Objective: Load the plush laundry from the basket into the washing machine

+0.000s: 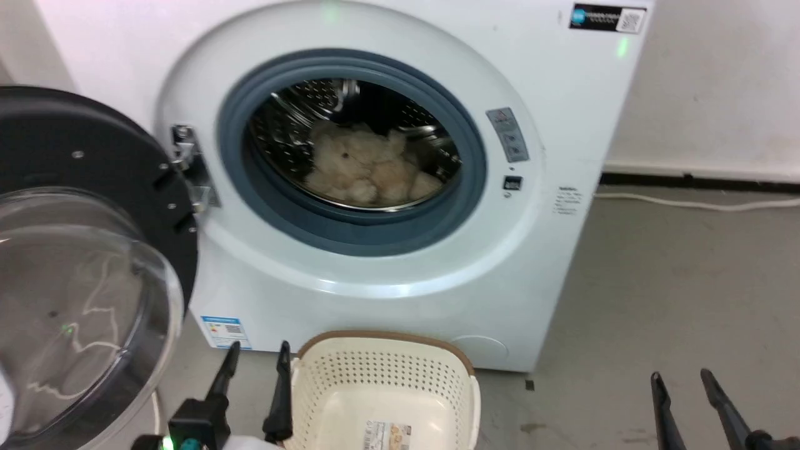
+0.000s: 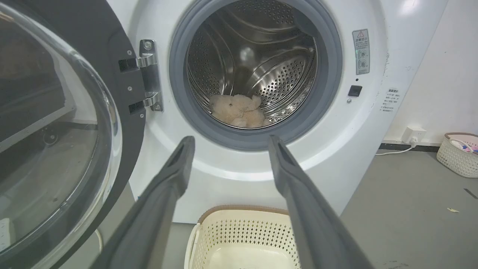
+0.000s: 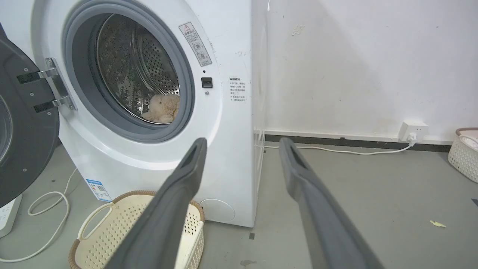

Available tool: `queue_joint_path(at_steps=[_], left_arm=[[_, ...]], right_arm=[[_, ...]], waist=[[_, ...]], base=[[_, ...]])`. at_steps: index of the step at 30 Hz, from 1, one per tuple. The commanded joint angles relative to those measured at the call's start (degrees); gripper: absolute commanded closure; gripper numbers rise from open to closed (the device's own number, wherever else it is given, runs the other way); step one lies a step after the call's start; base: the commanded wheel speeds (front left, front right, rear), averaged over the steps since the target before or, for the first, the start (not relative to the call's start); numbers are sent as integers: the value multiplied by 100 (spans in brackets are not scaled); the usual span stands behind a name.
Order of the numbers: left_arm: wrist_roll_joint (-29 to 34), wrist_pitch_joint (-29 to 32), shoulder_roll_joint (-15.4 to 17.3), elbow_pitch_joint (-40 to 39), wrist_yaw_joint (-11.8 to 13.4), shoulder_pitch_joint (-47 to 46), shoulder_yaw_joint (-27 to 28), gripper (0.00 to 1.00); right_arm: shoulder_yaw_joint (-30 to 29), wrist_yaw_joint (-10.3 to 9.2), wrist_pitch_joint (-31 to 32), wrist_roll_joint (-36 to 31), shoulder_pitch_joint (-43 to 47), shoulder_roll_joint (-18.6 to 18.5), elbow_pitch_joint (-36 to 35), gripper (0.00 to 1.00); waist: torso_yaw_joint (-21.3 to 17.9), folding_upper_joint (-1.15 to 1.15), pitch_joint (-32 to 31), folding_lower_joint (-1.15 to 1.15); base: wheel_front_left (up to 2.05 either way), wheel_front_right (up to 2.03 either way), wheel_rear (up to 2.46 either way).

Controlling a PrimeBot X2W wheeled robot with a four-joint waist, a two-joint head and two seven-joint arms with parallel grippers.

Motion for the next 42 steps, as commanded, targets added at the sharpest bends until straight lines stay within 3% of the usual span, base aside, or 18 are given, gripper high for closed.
queue_joint_path(at_steps=[1, 10, 11, 42], left_arm=[[45, -31, -59, -70, -49, 100, 18, 0], [274, -31, -220, 44, -305, 454, 106, 0], [260, -1, -226, 65, -309, 424, 109, 100], [499, 316, -310, -99, -337, 298, 308, 100]], right_arm=[[49, 3, -24, -44, 106, 27, -20, 0], [175, 3, -24, 2, 265, 43, 41, 0], [180, 0, 0, -16, 190, 24, 37, 100], [283, 1, 313, -141, -92, 29, 28, 100]], waist=[[129, 0, -112, 1], [232, 0, -185, 1], [234, 0, -185, 1], [166, 0, -78, 1]], base=[[0, 0, 0], [0, 0, 0], [0, 0, 0], [0, 0, 0]])
